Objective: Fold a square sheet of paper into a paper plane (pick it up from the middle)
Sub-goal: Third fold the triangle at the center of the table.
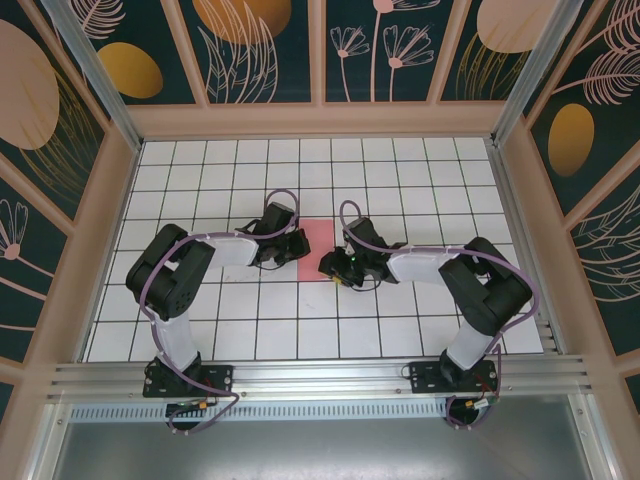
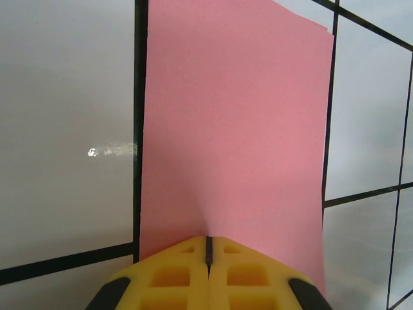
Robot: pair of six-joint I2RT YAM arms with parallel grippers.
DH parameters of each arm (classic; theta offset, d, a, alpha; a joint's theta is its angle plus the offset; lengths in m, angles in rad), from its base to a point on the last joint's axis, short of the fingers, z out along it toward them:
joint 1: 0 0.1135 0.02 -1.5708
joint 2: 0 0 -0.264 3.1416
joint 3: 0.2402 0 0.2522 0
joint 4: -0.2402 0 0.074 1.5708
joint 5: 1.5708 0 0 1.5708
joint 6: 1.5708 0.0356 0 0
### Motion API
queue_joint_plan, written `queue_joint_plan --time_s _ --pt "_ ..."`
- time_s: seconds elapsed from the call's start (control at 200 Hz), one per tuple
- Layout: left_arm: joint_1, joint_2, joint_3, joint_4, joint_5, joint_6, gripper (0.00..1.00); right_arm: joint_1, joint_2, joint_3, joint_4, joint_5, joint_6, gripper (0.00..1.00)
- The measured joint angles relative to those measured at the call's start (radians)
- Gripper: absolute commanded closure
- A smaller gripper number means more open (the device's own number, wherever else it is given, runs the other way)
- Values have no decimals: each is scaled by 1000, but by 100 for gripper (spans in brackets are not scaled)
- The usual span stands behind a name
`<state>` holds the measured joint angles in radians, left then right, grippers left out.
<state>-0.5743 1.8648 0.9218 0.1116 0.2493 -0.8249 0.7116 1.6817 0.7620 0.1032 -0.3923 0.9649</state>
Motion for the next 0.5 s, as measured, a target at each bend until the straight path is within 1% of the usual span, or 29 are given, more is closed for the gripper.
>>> queue_joint_plan --time_s 0.105,0.225,0.29,0.33,0.395,0.5 --pt "0 0 -1 1 0 -3 98 0 -12 -14 13 3 22 71" --pt "0 -1 -1 1 0 -3 98 0 -24 -24 23 10 45 84" --pt "0 -2 -2 1 0 -5 98 0 -30 -25 22 11 56 93" --pt "0 -2 -2 2 0 -6 98 0 -31 -25 21 15 64 97" --pt "0 -5 -3 2 0 -6 98 -2 -34 -25 15 22 71 100" --pt "0 -18 -11 0 5 -5 95 -5 -39 -24 -19 28 69 100"
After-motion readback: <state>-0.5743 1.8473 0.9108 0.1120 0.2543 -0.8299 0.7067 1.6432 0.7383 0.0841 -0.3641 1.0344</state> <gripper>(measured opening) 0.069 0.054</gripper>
